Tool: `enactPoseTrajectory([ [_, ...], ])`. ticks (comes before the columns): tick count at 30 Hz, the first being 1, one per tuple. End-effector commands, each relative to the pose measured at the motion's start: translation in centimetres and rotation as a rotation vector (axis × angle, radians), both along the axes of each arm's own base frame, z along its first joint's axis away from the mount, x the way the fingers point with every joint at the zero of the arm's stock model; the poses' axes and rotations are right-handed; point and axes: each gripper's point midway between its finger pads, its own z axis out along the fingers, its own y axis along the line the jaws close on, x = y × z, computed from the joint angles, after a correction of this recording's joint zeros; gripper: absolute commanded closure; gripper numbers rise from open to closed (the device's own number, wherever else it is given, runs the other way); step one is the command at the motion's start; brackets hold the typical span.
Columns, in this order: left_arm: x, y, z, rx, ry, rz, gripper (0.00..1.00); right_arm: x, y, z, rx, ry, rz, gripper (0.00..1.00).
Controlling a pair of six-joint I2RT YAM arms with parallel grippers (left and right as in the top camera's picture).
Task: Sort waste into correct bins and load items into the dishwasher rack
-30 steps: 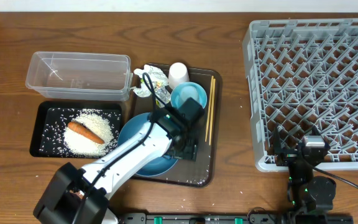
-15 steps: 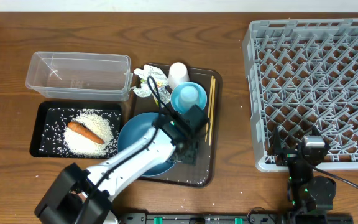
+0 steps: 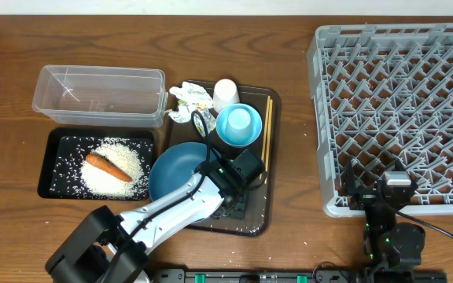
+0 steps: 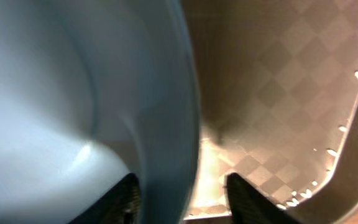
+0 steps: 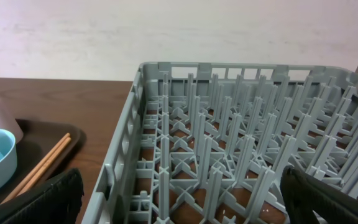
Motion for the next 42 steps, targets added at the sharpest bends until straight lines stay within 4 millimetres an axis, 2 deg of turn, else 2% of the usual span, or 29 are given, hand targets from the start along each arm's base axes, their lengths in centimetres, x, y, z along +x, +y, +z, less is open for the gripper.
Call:
enactPoseTrajectory([
  [1, 0.2, -1.7, 1.1, -0.069, 0.013, 0.000, 0.58, 0.0, -0.1, -0.1, -0.008, 0.001, -0.002, 0.01],
  [6, 0.4, -2.3, 1.4, -0.091, 0.010, -0.002, 0.58, 0.0, -0.1, -0.1, -0.008, 0.001, -0.002, 0.01],
  [9, 0.5, -2.3, 1.5, -0.090, 0.005, -0.009, 0.47, 0.0, -0.1, -0.1, -0.008, 0.001, -0.002, 0.01],
  [13, 0.8, -2.5, 2.3, -0.098, -0.006, -0.028, 0.39, 0.0, -0.1, -0.1, -0.008, 0.001, -0.002, 0.01],
  [18, 1.4, -3.1, 5.1, -0.128, -0.047, -0.043, 0.34, 0.0, 0.0, -0.1, -0.008, 0.001, -0.001, 0.01],
  [21, 2.5, -2.9, 7.4, -0.135, -0.122, -0.036, 0.18, 0.0, -0.1, -0.1, -0.008, 0.002, -0.002, 0.01],
  [24, 3.7, -2.4, 9.4, -0.144, -0.217, -0.013, 0.07, 0.0, -0.1, -0.1, -0.008, 0.002, -0.002, 0.01],
  [27, 4.7, -1.7, 11.1, -0.167, -0.285, 0.016, 0.05, 0.0, -0.1, -0.1, -0.008, 0.002, -0.002, 0.01],
  [31, 6.0, -2.0, 13.2, -0.238, -0.364, 0.040, 0.04, 0.0, -0.1, -0.1, -0.008, 0.002, -0.002, 0.01],
  [38, 8.8, -5.6, 17.7, -0.454, -0.521, 0.030, 0.05, 0.0, 0.0, -0.1, -0.008, 0.002, -0.001, 0.01],
  [42, 10.5, -5.9, 18.5, -0.469, -0.533, 0.048, 0.05, 0.0, -0.1, -0.1, -0.008, 0.002, -0.002, 0.01],
])
